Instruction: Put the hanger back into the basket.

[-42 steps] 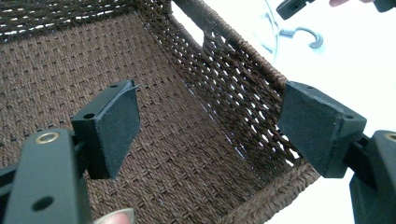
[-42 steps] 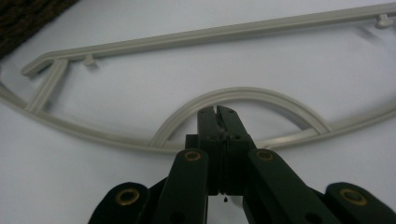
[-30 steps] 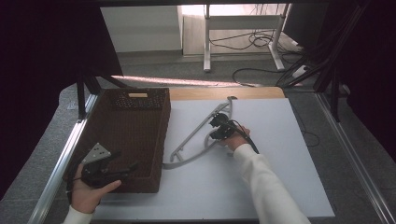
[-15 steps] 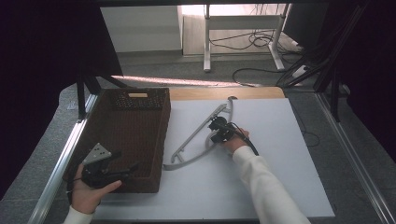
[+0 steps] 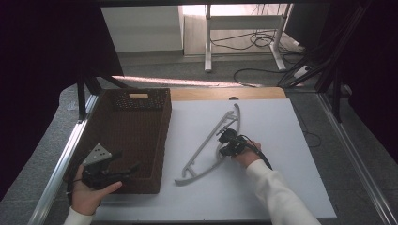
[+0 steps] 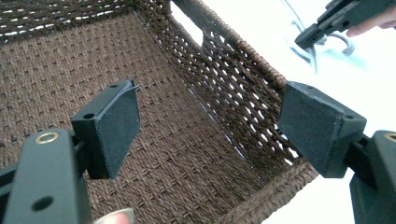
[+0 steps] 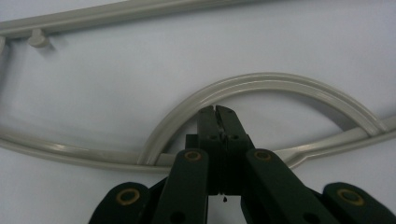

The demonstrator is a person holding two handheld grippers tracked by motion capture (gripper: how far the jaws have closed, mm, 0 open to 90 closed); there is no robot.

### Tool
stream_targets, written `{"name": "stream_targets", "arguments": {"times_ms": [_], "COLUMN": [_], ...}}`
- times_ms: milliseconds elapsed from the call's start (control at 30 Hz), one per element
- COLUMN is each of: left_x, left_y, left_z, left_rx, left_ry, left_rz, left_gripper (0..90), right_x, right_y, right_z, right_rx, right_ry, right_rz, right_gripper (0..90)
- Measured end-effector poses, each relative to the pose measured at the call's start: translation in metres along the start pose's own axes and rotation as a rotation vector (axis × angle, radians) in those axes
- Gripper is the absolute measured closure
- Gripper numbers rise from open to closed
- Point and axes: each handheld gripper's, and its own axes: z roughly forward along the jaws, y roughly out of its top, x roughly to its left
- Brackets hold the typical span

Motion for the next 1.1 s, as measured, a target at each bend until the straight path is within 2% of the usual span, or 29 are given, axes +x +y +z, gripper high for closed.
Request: {"name": "stream_targets", "arguments": {"times_ms": [367,633,867,1000,1033,1067,1100], "left_x": [-0.001,-0.003,-0.002,-0.005,-0.005,-0.007,-0.007], "left_y": [0.001,0.001,0.001,0.003,0.003,0.003,0.003], "left_z": [0.000,0.001,0.000,0.000,0.000,0.000,0.000], "left_rx": [0.001,0.003,-0.001,-0.002,-0.002,-0.004,-0.005], "left_ry": [0.000,-0.001,0.000,-0.004,-0.004,-0.007,-0.007], "left_rz": [0.001,0.004,0.004,0.009,0.009,0.012,0.011], "left_gripper": [20.5,20.5,20.5,20.4,20.4,20.4,20.4], "right_x": [0.007,0.012,0.010,0.009,0.009,0.008,0.007], "right_y": [-0.029,-0.035,-0.038,-0.040,-0.040,-0.046,-0.050], "right_z": [-0.017,-0.021,-0.026,-0.042,-0.042,-0.054,-0.061], "right_rx": [-0.014,-0.023,-0.044,-0.123,-0.123,-0.167,-0.187], "right_ry": [0.012,0.017,0.016,0.014,0.014,0.026,0.028], "right_rz": [0.002,-0.013,0.000,0.011,0.011,0.025,0.034], "right_gripper": [89.5,89.5,89.5,89.5,89.5,89.5,89.5]}}
